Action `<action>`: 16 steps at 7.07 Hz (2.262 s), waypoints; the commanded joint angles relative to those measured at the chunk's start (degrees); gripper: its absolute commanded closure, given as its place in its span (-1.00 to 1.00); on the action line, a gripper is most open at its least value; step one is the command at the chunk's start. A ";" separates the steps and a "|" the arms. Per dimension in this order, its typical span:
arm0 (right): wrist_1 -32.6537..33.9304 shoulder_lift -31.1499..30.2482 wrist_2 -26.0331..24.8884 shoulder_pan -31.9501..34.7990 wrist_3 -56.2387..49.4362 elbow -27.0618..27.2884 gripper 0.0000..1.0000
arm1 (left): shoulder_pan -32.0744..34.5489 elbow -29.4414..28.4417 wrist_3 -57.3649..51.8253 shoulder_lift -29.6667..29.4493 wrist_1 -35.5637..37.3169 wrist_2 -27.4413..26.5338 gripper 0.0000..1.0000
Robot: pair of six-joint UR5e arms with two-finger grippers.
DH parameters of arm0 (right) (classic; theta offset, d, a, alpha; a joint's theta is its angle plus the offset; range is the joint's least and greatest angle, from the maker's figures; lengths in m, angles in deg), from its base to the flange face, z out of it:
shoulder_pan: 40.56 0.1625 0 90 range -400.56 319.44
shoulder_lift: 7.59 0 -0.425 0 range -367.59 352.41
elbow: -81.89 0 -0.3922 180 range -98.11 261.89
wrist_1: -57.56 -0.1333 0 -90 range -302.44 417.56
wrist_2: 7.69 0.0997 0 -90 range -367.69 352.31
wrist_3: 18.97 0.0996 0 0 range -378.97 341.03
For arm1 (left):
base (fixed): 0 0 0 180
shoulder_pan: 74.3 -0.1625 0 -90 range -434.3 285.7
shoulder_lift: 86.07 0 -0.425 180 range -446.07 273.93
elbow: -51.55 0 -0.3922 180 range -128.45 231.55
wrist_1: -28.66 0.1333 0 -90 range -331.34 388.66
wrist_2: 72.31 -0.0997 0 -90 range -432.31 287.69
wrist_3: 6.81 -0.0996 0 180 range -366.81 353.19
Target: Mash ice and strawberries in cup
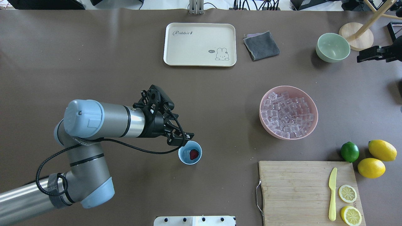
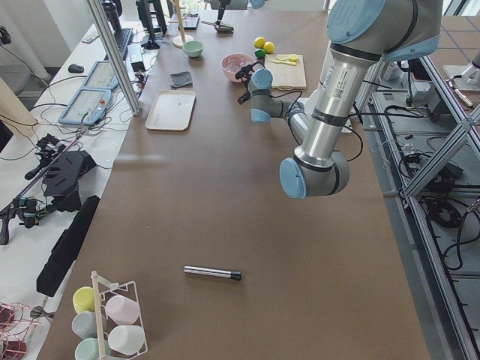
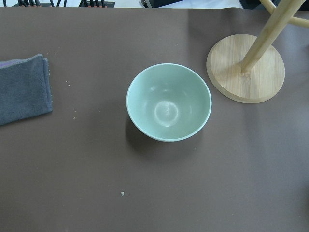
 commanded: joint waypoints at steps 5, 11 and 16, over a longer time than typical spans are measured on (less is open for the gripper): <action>0.35 2.61 0.98 -6.26 -0.70 1.71 -1.00 | 47.45 -3.39 -1.78 17.18 10.55 40.86 -0.93; 7.56 4.11 7.21 5.92 -19.65 0.83 -1.00 | 60.11 -24.05 -22.35 21.78 14.69 33.51 -0.93; 6.77 4.11 6.88 7.35 -22.67 -1.01 -1.00 | 56.68 -34.42 -28.14 12.47 25.17 32.49 -0.93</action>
